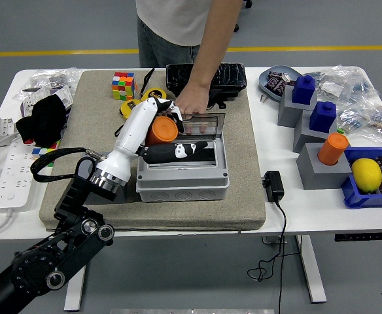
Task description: Fetch the battery,place it into the box,close the lid of the box
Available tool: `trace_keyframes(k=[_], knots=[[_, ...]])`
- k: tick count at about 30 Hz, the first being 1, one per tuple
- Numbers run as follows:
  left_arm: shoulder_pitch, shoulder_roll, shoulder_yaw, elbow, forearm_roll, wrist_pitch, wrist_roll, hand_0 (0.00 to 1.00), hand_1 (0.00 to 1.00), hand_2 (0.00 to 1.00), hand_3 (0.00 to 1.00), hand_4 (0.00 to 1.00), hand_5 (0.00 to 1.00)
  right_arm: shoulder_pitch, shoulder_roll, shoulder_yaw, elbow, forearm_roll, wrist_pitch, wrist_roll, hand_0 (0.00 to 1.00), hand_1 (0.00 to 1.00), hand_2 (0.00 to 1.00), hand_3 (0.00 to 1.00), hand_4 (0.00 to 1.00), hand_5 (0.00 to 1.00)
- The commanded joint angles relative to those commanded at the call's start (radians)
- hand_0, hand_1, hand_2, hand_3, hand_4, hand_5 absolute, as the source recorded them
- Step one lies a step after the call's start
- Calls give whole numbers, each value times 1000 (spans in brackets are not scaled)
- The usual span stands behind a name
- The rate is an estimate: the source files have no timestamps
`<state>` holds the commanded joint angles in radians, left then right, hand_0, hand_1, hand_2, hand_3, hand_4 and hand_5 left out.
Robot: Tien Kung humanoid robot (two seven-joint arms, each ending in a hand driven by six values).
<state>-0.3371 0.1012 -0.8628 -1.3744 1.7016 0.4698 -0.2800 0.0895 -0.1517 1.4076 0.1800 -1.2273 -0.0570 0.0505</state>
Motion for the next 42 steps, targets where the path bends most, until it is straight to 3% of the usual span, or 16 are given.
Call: trace_keyframes(k=[11,25,33,42], knots=[[-90,-29,124,142,-56,41,-40,79,2,29,7,998,250,3,-1,-4,0,-4,0,-1,881,843,783,826,998,998],[-155,-72,137,353,-94,72,-72,81,2,29,7,998,245,3,0,-3,0,-8,1,-2,880,843,783,826,998,998],[-169,-95,128,426,-105,78,-80,81,2,29,8,998,246,5,0,-5,0,-7,1,-2,880,844,783,826,998,998],[-185,-101,144,477,-109,83,-83,81,2,30,8,998,245,5,-2,-6,0,-9,1,-4,880,844,783,826,998,998]])
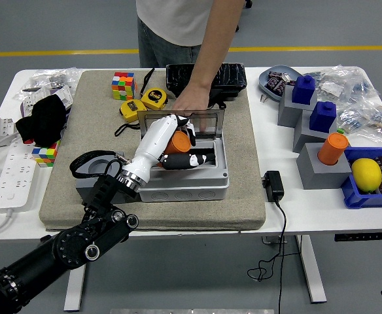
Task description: Fetch the battery,place it into the box,close the lid of the box
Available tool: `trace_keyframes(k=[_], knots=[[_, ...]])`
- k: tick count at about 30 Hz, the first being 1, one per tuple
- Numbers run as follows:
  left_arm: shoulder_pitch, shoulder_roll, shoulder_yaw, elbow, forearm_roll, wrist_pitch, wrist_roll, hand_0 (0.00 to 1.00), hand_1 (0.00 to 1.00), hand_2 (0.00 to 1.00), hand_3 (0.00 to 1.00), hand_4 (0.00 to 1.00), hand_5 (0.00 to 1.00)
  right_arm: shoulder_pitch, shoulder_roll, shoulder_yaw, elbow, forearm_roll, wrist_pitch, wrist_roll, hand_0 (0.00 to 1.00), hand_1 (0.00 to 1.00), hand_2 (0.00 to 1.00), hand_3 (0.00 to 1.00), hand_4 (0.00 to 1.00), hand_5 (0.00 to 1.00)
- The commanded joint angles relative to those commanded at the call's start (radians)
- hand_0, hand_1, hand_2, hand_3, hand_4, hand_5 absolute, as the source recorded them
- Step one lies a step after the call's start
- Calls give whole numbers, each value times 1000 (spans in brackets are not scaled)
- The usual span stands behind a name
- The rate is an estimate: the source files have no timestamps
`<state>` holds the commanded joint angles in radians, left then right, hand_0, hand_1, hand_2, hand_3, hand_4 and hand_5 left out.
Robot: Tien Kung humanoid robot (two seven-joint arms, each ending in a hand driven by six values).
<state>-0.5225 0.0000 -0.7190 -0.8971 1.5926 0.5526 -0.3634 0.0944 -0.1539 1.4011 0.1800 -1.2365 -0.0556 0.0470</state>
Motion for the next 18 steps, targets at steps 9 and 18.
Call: trace_keyframes(k=[9,18], knots=[[6,0,1,-2,13,5,-1,89,2,44,22,998,254,-2,0,-4,0,4,1,0,880,844,783,826,998,998],[6,0,-12,-14,51,-21,13,170,80,114,72,998,274,-3,0,-5,0,4,2,0,880,843,783,826,998,998]])
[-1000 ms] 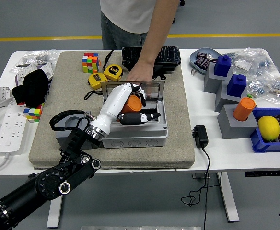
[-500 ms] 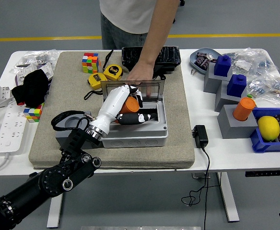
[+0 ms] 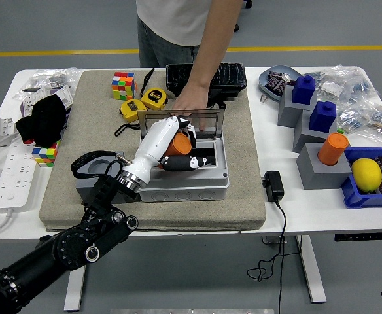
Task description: Fetch the battery,place it into the box,close the lid of the box
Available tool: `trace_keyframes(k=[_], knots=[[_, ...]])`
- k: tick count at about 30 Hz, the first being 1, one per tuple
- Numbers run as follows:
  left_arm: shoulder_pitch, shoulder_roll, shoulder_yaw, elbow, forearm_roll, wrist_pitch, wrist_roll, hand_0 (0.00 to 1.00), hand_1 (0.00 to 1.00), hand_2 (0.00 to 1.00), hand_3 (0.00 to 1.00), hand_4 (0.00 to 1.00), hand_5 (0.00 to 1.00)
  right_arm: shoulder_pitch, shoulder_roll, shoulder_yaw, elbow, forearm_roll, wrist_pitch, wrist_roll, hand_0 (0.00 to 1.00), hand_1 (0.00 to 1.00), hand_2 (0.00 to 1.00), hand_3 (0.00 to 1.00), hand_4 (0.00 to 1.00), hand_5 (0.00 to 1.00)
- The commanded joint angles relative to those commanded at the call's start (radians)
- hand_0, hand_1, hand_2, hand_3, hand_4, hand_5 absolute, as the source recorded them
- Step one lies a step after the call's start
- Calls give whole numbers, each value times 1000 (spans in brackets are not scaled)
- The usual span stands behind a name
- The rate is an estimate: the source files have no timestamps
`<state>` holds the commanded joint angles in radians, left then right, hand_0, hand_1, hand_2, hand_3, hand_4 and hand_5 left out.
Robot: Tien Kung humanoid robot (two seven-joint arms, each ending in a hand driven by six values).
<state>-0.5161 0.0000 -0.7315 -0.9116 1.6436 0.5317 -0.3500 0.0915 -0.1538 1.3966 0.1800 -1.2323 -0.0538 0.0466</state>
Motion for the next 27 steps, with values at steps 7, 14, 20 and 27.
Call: trace_keyframes(k=[7,14,20,27], knots=[[0,0,-6,0,24,-22,12,386,437,351,359,998,301,0,0,-2,0,3,1,0,880,844,783,826,998,998],[-3,0,-23,-7,51,-34,23,605,622,523,517,998,327,1,0,-1,0,4,1,0,879,843,783,826,998,998],[-3,0,-30,-23,67,-35,29,661,664,543,534,998,339,2,0,0,0,5,2,1,879,843,783,826,998,998],[7,4,-25,-107,76,-28,34,662,672,544,535,998,354,-1,1,2,0,6,1,1,879,842,783,826,998,998]])
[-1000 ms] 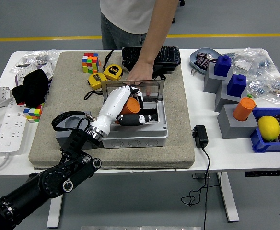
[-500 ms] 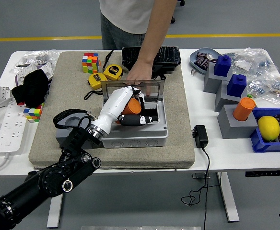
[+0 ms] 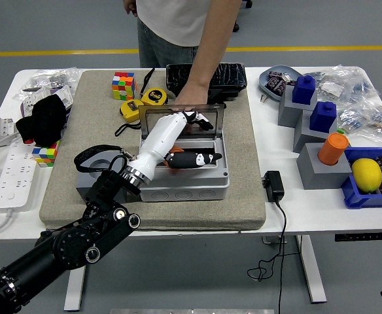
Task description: Fetch the battery,place it into the box,close the lid of the box
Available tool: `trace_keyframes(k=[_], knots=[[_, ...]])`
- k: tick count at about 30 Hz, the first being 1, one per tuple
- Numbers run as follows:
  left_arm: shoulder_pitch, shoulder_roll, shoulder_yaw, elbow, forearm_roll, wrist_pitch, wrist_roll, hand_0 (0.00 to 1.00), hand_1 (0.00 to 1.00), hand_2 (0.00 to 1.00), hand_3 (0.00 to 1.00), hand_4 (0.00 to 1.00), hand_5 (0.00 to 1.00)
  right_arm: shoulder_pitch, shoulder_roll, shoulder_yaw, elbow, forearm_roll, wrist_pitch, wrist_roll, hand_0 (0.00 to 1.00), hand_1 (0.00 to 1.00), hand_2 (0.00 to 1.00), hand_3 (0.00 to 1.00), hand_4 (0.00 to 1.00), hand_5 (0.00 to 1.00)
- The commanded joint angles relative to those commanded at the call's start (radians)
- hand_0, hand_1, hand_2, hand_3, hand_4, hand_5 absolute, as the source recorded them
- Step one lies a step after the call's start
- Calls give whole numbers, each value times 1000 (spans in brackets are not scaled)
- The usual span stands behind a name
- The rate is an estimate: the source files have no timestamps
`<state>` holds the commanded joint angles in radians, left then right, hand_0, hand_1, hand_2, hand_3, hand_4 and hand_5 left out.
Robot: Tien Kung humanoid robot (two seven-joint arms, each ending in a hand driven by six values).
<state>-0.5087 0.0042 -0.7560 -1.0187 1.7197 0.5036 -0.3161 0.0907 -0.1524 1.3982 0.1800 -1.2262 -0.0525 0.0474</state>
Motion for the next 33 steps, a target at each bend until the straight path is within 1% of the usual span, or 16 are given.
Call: trace_keyframes(k=[3,9,10,12,15,16,21,22,25,28,29,33], knots=[[4,5,1,-50,2,1,2,662,672,544,535,998,354,0,0,1,0,-1,0,0,879,842,783,826,998,998],[5,11,-2,-121,13,4,6,670,679,545,533,998,362,1,1,2,0,1,0,1,879,842,783,826,998,998],[6,12,-5,-136,15,4,7,701,718,569,540,998,388,1,1,2,0,1,0,1,879,842,783,826,998,998],[9,14,-13,-159,25,6,11,701,718,569,540,998,388,1,1,2,0,2,0,1,879,842,783,826,998,998],[13,19,-30,-192,40,-6,26,701,718,569,540,998,388,0,2,4,0,1,-1,1,879,842,783,826,998,998],[14,21,-36,-202,45,-11,32,766,838,722,627,998,453,-1,2,5,0,0,-1,1,879,841,783,826,998,998],[13,26,-75,-244,66,-45,60,766,838,722,627,998,453,-1,2,4,0,0,0,1,879,841,783,826,998,998],[12,28,-82,-251,68,-52,65,850,918,814,729,998,646,-1,2,4,0,0,0,1,879,841,782,826,998,998],[2,37,-113,-278,95,-81,91,850,918,814,729,998,646,-1,2,5,0,0,0,1,879,841,782,826,998,998],[-11,46,-142,-293,106,-103,107,850,918,814,729,998,646,0,2,6,0,-2,0,0,879,841,782,826,998,998],[-17,50,-154,-297,110,-112,115,995,990,898,821,998,931,0,2,7,0,-2,0,0,880,841,782,826,998,998],[-33,64,-200,-305,135,-151,160,995,990,898,821,998,931,-1,1,9,0,-3,-1,0,880,841,782,826,998,998]])
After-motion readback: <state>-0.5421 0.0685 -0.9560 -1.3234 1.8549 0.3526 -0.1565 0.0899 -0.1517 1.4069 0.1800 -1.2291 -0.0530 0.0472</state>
